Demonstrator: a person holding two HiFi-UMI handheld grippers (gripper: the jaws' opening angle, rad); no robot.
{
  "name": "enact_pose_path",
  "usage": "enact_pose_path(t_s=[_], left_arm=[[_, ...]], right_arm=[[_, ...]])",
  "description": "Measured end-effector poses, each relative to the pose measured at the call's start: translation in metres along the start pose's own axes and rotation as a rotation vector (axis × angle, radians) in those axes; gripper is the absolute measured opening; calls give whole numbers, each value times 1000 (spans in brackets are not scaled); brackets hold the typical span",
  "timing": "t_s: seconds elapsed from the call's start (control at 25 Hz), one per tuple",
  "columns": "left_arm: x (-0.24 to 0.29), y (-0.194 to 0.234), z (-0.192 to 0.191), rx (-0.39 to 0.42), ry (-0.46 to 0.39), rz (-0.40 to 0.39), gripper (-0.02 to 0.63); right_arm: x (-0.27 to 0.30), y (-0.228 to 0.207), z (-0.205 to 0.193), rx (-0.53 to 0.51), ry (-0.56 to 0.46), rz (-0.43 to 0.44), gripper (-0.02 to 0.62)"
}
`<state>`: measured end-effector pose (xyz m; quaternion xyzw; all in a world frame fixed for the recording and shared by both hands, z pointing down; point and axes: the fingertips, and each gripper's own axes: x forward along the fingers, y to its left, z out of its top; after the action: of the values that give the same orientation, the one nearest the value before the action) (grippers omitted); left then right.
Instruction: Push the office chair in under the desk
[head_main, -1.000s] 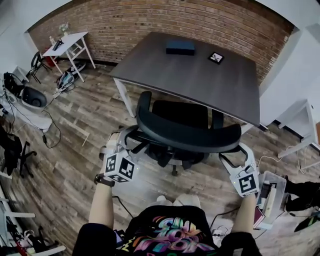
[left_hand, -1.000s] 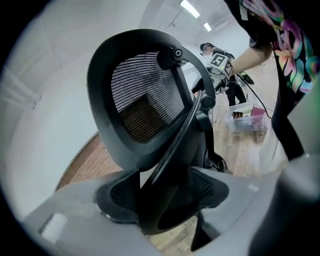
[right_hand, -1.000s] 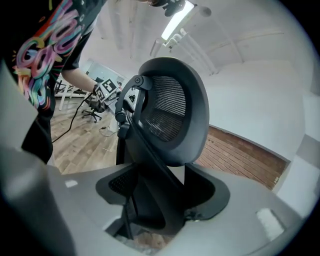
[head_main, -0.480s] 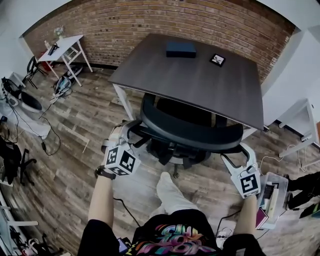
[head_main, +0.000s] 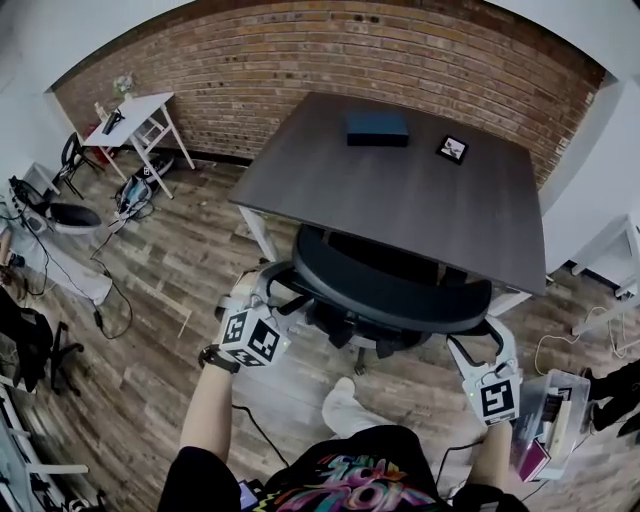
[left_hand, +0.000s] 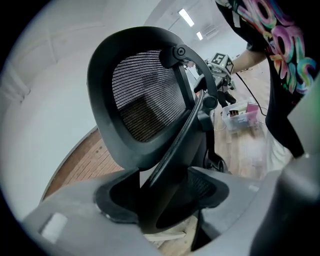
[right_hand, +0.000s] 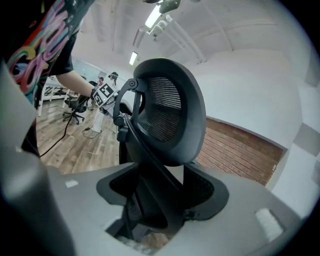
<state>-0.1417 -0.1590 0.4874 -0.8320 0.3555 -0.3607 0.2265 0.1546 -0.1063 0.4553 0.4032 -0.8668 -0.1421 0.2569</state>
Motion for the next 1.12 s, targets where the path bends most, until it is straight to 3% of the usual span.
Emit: enact_pose_path(t_s=[0.44,1.12], left_arm=[[49,63,-31,17,-7,-35,301],[102,126,-54,29,-39,-51,301]], right_arm=[[68,-24,12,32,17,-39,278],[137,-59,24,41,24,-77,279]])
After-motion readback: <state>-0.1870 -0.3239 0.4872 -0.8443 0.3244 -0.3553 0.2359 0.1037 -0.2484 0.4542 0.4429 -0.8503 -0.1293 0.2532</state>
